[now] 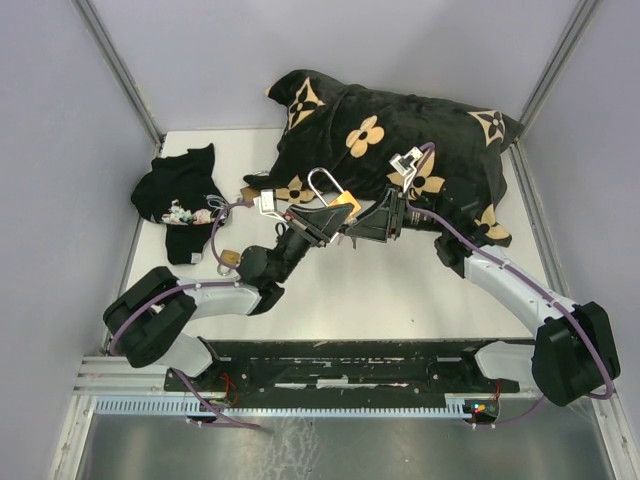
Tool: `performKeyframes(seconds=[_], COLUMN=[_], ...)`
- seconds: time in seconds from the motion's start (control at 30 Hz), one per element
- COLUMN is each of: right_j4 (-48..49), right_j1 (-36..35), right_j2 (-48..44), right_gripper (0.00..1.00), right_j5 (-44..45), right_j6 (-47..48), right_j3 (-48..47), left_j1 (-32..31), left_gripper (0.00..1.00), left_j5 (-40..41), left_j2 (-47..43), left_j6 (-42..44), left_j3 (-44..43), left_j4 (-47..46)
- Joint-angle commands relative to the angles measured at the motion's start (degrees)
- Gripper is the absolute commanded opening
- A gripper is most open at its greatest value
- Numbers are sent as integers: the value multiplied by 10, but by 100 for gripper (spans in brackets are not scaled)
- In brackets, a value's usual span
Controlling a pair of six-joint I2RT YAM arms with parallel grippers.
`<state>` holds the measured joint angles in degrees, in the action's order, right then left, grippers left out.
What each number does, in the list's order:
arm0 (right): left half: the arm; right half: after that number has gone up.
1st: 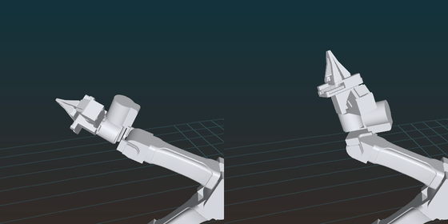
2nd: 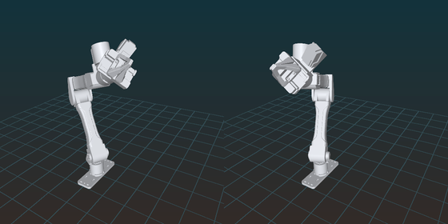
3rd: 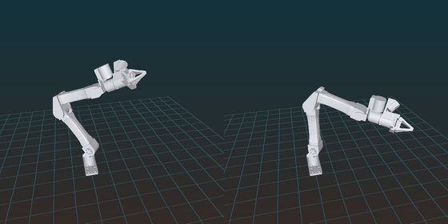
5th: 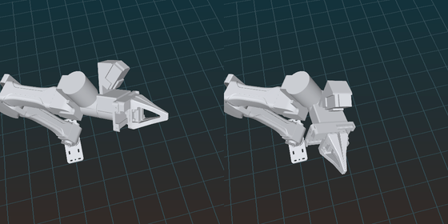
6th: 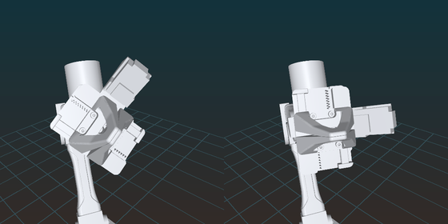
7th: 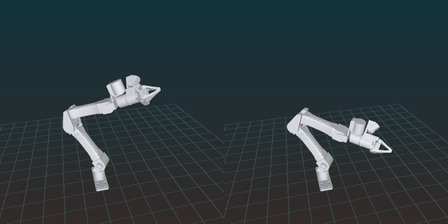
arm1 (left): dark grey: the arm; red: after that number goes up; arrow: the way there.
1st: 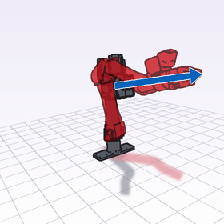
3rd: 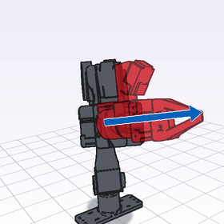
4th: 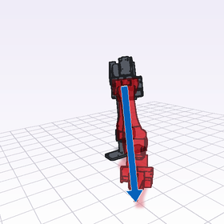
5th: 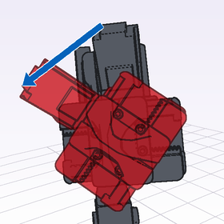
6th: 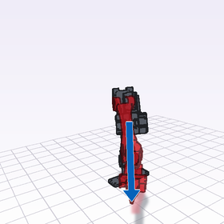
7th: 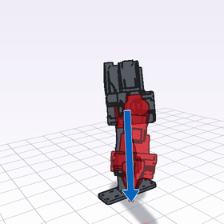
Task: Lock with the key
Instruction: Lock the lock.
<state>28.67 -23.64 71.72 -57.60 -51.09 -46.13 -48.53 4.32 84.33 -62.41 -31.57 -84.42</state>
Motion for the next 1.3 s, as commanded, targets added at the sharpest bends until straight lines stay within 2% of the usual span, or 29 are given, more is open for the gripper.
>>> performKeyframes(seconds=[0.0, 0.1, 0.37, 0.4, 0.6, 1.0, 1.07, 1.13, 1.17, 1.2, 1.27], right_j4=[23, 37, 43, 36, -62, -187, -165, -30, 1, -43, -333], right_j1=[-2, -1, 0, 0, 0, 1, 3, 10, 12, 12, 8], right_j2=[-6, -4, 6, 4, -3, 10, 17, 40, 49, 51, 35], right_gripper=[57, 54, 3, 2, 2, 2, 2, 2, 2, 2, 2], right_j5=[-10, -10, -24, -26, -32, -46, -53, -65, -61, -52, 43], right_j6=[-4, -20, -29, -24, 56, 192, 167, 48, 22, 68, 294], right_j3=[-31, -36, -39, -37, -29, -14, -16, -6, -12, -38, -118], left_j1=[-3, -4, -5, -5, 19, 103, 104, 103, 100, 96, 79], left_gripper=[3, 3, 3, 3, 3, 3, 3, 3, 3, 3, 3], left_j5=[14, 11, 17, 25, 59, 159, 151, 122, 110, 107, 120], left_j2=[-4, -3, 0, 0, -3, -20, -16, -8, -5, -3, -12], left_j6=[-29, -33, -36, -34, -29, -71, -64, -49, -48, -38, 16], left_j3=[-28, -26, -22, -20, -11, 20, 13, -2, -10, -16, -22], left_j4=[-81, -84, -96, -102, -126, -145, -147, -147, -147, -146, -127])
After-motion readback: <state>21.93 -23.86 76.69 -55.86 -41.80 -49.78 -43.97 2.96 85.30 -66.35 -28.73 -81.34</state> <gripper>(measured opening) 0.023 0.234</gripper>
